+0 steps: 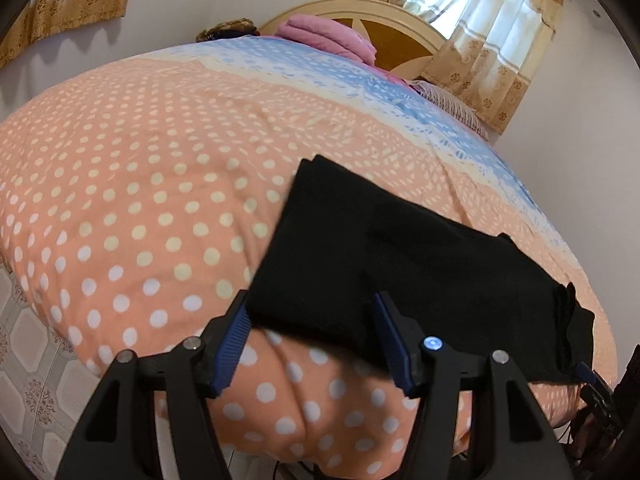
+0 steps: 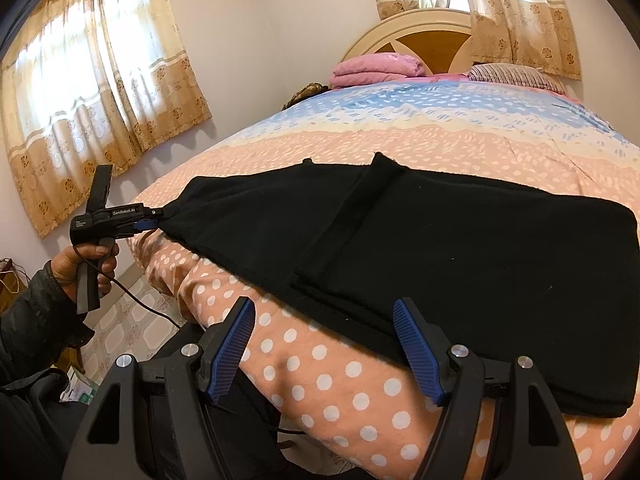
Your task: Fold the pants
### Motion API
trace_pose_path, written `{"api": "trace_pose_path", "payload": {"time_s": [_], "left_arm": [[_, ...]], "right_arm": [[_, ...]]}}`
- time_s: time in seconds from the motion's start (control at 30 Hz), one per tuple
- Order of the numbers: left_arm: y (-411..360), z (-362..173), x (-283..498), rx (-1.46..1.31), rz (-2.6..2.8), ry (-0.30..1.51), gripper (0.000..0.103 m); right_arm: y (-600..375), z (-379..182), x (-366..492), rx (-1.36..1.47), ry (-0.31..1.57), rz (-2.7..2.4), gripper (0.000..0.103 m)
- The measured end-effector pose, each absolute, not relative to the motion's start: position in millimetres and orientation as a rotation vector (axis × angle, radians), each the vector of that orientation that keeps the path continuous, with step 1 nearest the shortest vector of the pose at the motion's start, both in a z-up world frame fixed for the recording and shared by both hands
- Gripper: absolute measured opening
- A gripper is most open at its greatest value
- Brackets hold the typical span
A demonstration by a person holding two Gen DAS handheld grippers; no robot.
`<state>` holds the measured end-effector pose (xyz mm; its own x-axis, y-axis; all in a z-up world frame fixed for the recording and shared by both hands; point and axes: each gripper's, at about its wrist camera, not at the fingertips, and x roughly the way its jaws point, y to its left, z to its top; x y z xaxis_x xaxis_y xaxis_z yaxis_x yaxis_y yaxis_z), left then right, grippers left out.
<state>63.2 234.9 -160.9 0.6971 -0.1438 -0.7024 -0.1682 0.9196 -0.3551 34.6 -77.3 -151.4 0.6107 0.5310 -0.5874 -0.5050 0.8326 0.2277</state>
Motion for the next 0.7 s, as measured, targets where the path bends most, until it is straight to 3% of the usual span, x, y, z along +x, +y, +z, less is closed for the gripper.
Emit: {"api": "trace_pose_path", "payload": {"time_s": [0.3, 0.7], "left_arm": [[219, -161, 36, -0.563, -0.048, 0.822, 0.062], [235, -169, 59, -0.720, -0.011, 0.693, 0.064]], "right_arm": [[-72, -152, 31, 0.018, 0.677, 0.602, 0.073], [-56, -151, 20, -0.065, 0.651, 0.627, 0.073]]}}
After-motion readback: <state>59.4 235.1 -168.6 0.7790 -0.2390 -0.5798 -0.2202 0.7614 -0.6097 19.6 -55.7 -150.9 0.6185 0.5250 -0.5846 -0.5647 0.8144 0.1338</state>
